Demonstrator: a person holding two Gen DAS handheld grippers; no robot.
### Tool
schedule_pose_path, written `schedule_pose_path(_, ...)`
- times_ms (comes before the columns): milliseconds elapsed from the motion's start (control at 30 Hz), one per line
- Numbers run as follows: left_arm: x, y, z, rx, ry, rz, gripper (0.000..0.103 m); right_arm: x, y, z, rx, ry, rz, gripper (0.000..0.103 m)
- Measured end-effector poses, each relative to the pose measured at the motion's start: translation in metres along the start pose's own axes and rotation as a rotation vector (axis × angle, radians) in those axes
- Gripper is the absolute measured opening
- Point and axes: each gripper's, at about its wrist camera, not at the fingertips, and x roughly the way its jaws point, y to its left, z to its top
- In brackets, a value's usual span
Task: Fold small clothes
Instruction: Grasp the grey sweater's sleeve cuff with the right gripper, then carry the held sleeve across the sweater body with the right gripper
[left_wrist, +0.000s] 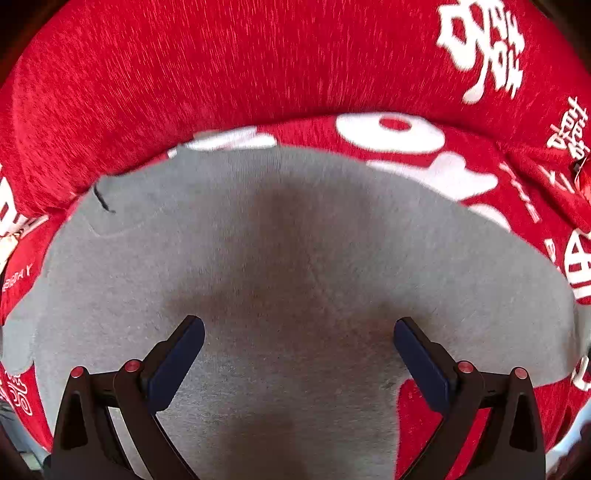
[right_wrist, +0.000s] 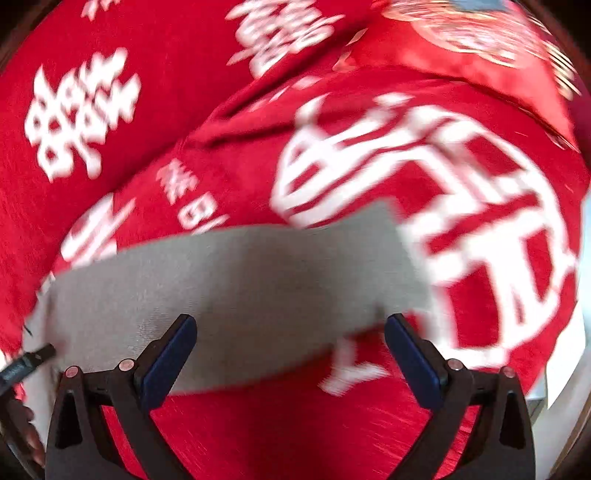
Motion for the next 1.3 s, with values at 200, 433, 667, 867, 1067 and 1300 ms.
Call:
schedule_pose_path(200,-0.001,0.0,0.001,-0.03,-0.024,0.005,0.103,0.017,-0.019,-0.017,0.063,0.079,0.117,0.102)
schedule_pose_path(433,0.024,0.006,0.006,-0.048,0.048,-0.006,0.103,0.048,-0.015,0.002,0.088,0.024,0.136,0.089)
schedule_pose_path(667,0.025,0.019,0.027,-0.102,0.021,0.009,0.103,0.053,-0.01,0.018,0.052,0.006,0.125,0.009)
schedule_pose_path(867,0.05,0.009,0.048,-0.083,0.044,0.053,0.103,0.027,-0.005,0.018,0.056,-0.124,0.121,0.008)
schedule_pose_path(1067,0.037,0.012,0.059,-0.049,0.021,0.015,0.103,0.04,0.002,0.02,0.035,-0.075,0.082,0.008)
schedule_pose_path(1300,0.053,0.024,0.058,-0.07,0.089,0.016,0.103,0.073,-0.008,0.028,0.106,0.035,0.087,0.019)
